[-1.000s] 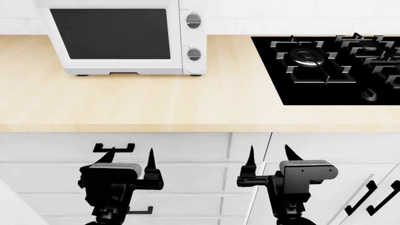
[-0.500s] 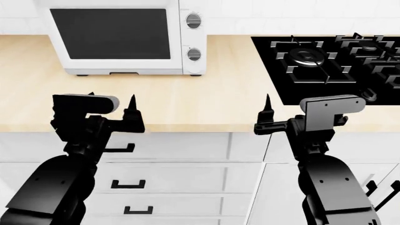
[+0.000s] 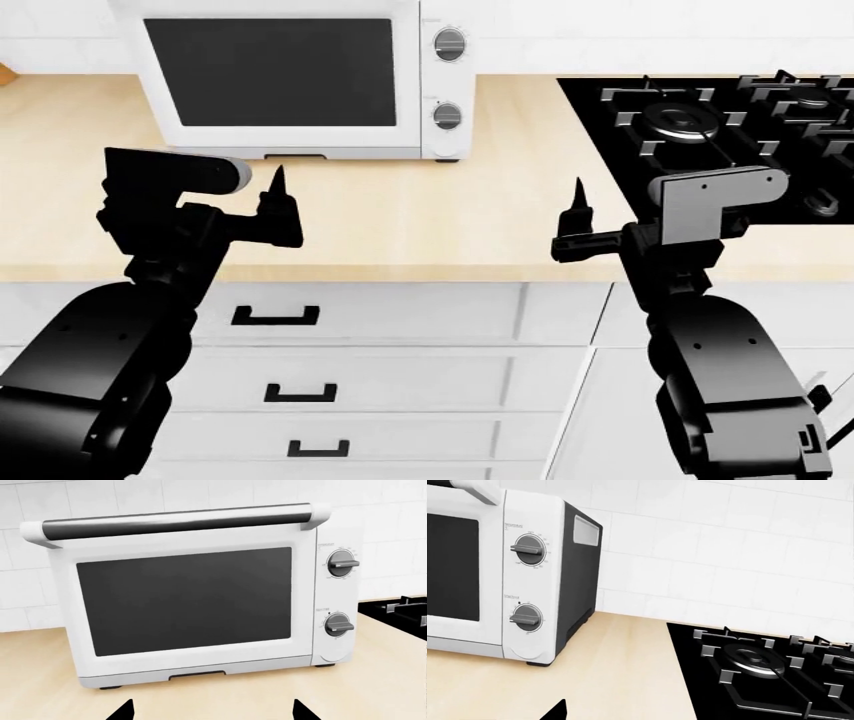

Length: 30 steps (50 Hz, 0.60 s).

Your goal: Open the toaster oven door.

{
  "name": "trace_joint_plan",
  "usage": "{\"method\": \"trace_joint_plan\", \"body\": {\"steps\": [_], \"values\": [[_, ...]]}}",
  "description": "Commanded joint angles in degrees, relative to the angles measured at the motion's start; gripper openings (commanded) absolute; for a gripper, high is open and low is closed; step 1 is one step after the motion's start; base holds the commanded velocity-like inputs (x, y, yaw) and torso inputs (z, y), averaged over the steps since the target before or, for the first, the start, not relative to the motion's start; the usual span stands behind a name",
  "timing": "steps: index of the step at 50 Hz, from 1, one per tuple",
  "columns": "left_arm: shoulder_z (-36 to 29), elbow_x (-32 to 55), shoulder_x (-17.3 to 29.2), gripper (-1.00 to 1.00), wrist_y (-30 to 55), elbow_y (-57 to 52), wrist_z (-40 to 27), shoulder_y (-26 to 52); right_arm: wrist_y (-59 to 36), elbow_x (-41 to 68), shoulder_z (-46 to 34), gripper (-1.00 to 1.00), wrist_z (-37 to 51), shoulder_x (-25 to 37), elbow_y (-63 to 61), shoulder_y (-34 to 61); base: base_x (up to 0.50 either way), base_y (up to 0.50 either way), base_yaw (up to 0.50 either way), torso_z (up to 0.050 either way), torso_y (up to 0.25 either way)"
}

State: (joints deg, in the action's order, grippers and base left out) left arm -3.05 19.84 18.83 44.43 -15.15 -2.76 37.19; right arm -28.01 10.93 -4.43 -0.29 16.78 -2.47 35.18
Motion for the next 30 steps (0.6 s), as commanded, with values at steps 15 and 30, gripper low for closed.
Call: {"method": "trace_joint_plan", "body": {"steps": [15, 30], "values": [[-1.3, 0.5, 0.5, 1.0, 0.6, -0.6, 0.1, 0.4, -0.9, 1.3, 0.8, 1.0, 0.7, 0.3, -0.4, 0.2, 0.2, 0.0, 0.0, 0.0, 0.0], [-1.4, 0.8, 0.7, 1.0, 0.6, -0.8, 0.0, 0.2, -0.4, 1.5, 0.4, 1.0, 0.7, 0.4, -0.2, -0.2, 0.28, 0.0, 0.0, 0.0, 0.0]]}}
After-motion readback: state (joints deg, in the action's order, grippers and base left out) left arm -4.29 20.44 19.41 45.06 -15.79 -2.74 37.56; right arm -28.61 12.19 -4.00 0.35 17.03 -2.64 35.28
